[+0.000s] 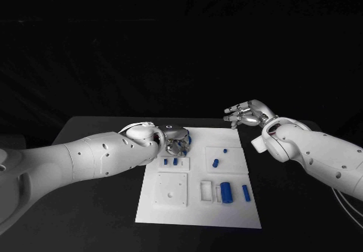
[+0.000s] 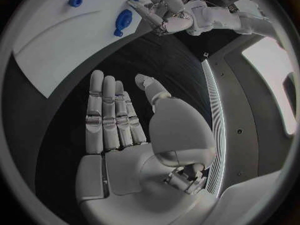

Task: Assemble the parts on the task board

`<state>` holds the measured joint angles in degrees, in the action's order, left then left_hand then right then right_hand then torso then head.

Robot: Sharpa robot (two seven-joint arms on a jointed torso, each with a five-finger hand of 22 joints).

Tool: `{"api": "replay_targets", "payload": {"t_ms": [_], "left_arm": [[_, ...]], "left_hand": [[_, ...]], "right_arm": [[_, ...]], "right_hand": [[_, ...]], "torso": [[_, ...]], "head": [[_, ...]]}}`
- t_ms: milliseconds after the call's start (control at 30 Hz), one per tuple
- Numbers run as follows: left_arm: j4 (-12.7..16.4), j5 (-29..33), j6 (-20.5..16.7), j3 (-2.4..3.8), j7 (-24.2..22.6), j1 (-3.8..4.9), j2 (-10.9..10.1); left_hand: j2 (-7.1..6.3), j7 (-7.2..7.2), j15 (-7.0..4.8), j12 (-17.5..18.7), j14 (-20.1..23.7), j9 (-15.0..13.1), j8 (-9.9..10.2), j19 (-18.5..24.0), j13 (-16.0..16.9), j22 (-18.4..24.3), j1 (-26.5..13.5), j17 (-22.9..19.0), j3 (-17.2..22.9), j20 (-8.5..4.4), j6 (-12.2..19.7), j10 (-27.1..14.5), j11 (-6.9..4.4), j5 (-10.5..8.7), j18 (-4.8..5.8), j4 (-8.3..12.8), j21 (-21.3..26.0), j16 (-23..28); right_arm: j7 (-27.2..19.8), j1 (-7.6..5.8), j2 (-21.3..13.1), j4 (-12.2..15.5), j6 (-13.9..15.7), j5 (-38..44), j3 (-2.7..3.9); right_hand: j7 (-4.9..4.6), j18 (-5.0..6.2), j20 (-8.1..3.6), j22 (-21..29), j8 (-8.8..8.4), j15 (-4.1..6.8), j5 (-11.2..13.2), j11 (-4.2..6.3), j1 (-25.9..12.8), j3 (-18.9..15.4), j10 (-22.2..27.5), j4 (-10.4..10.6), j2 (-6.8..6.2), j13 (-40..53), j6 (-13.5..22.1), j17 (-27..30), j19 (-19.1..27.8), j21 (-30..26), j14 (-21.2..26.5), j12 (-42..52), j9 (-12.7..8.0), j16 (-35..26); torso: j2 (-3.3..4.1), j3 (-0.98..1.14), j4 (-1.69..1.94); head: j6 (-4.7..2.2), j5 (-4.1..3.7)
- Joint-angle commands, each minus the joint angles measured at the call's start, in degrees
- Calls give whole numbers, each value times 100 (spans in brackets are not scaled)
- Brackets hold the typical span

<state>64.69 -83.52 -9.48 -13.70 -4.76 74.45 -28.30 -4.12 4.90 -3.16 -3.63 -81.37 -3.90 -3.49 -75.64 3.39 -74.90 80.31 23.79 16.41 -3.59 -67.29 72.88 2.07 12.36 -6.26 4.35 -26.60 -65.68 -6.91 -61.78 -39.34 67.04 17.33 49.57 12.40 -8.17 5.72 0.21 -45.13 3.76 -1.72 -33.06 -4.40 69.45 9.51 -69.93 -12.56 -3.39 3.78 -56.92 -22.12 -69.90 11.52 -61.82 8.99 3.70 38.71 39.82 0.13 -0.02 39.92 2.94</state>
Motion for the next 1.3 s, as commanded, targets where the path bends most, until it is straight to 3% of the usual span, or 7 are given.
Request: {"api": "replay_targets", "payload": {"t_ms": [33,433,667,767,900,1000,1300], "left_arm": [[-9,-27,-70,3,-56,-6,23],[-22,14,-239,3,-101,-7,7],[122,218,-415,14,-196,-11,-131],[233,352,-418,63,-245,-11,-236],[412,516,-411,212,-265,-10,-412],[548,562,-385,277,-240,-5,-543],[828,592,-230,324,-140,1,-868]], "left_hand": [[95,4,23,24,1,-8,-15,54,6,-107,20,-9,-78,-8,-128,143,-20,-16,-69,22,-30,-36],[199,6,24,24,7,-2,-13,98,8,-114,80,-37,-167,-16,-235,248,-40,22,-61,219,-92,-51],[202,23,49,21,4,-1,-17,137,9,-112,24,-60,-57,18,-194,220,-16,29,-106,338,-169,-65],[187,32,52,27,11,5,-8,140,6,-109,14,-63,-48,18,-158,188,-4,29,-109,345,-174,-63],[173,36,58,27,13,4,-10,144,6,-109,9,-65,-28,25,-135,173,2,36,-115,354,-180,-65],[165,37,62,26,13,3,-12,146,7,-109,7,-67,-20,28,-131,164,5,36,-117,356,-183,-65],[153,32,62,26,11,2,-12,157,7,-107,11,-71,-22,37,-146,177,1,15,-123,350,-183,-64]], "right_arm": [[-67,1,6,10,-32,53,3],[-66,1,9,17,-32,49,3],[-68,1,10,21,-35,49,3],[-68,2,4,20,-37,49,3],[-70,2,-7,16,-37,50,3],[-71,2,-17,11,-31,53,3],[-70,2,-20,-11,-38,60,3]], "right_hand": [[-25,78,13,2,-4,5,-19,-12,-40,12,-6,11,4,-10,-19,-8,3,6,-22,-38,-4,32],[-25,78,13,2,-4,5,-19,-12,-40,12,-6,11,4,-10,-19,-8,3,6,-22,-38,-4,32],[-25,78,13,2,-4,5,-19,-12,-40,12,-6,11,4,-10,-19,-8,3,6,-22,-38,-4,32],[-25,78,13,2,-4,5,-19,-12,-40,12,-6,11,4,-10,-19,-8,3,6,-22,-38,-4,32],[-22,77,9,5,-4,8,-9,-8,-24,39,-14,20,7,-10,-27,-8,-4,-5,-20,-37,-5,32],[-22,77,9,5,-4,8,-9,-8,-24,39,-14,20,7,-10,-27,-8,-4,-5,-20,-37,-5,32],[-22,77,9,5,-4,8,-9,-8,-24,39,-14,20,7,-10,-27,-8,-4,-5,-20,-37,-5,32]], "torso": [[1,-2,-2],[-1,-1,-3],[1,2,5],[-1,-2,5],[-5,1,11],[-9,5,30],[-7,-4,36]], "head": [[-4,-5],[-28,12],[-46,27],[-46,24],[-48,38],[-48,35],[-51,40]]}}
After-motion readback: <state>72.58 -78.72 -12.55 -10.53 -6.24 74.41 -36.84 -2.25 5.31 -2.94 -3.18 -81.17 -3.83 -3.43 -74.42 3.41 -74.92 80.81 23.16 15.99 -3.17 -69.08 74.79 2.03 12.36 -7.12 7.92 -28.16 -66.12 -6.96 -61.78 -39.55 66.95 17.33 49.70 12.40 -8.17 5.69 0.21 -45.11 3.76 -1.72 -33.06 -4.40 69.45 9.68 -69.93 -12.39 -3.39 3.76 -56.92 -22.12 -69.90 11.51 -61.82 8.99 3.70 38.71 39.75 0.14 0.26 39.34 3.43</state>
